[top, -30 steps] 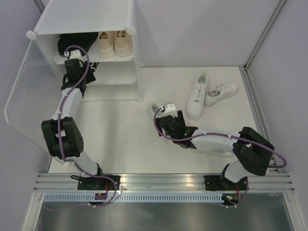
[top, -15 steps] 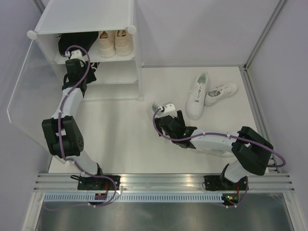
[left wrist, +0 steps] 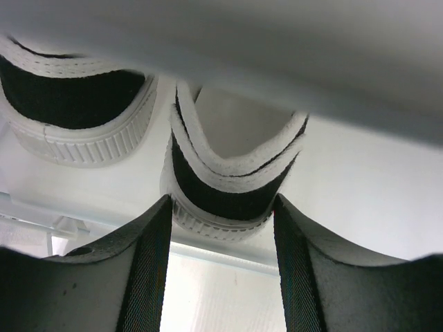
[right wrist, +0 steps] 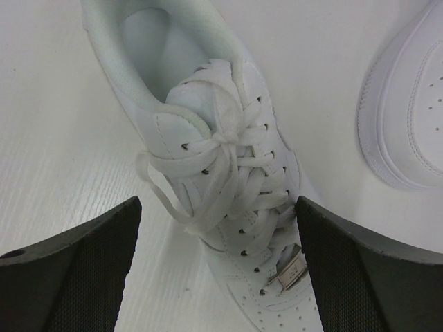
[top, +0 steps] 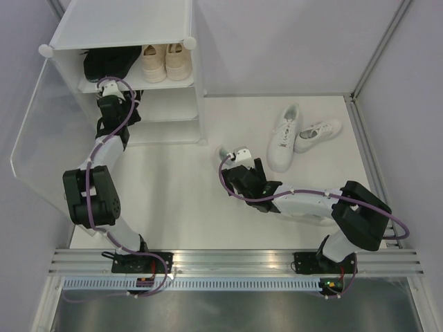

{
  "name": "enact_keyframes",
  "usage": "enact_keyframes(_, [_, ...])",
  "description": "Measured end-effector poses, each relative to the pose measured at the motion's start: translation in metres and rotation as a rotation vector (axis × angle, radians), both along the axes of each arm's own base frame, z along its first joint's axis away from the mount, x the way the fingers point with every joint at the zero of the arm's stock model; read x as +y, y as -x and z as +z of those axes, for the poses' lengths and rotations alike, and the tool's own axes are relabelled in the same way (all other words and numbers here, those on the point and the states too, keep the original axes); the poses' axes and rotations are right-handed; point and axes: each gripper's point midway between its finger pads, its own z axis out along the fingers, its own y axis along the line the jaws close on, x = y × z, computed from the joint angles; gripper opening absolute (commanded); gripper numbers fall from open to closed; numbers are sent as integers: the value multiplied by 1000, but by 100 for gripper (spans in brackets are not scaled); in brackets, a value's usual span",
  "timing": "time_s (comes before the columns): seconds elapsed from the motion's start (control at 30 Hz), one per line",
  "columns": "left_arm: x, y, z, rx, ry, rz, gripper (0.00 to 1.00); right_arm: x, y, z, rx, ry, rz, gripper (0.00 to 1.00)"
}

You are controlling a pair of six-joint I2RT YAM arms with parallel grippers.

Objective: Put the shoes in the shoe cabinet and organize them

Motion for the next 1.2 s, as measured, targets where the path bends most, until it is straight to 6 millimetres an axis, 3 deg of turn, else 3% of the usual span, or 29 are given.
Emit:
enact_keyframes(0.37, [2, -4, 5, -33, 10, 16, 38, 0, -1, 0, 2, 7, -3, 96])
enact_keyframes(0.73, [5, -25, 3, -24, 11, 20, 43, 0, -1, -2, 3, 22, -2, 95])
enact_keyframes(1.07, [5, -23, 2, -32, 14, 30, 73, 0, -2, -2, 4, 27, -3, 96])
enact_keyframes(1.2, [7, -16, -2, -27, 18, 53, 90, 0, -2, -2, 4, 27, -3, 96])
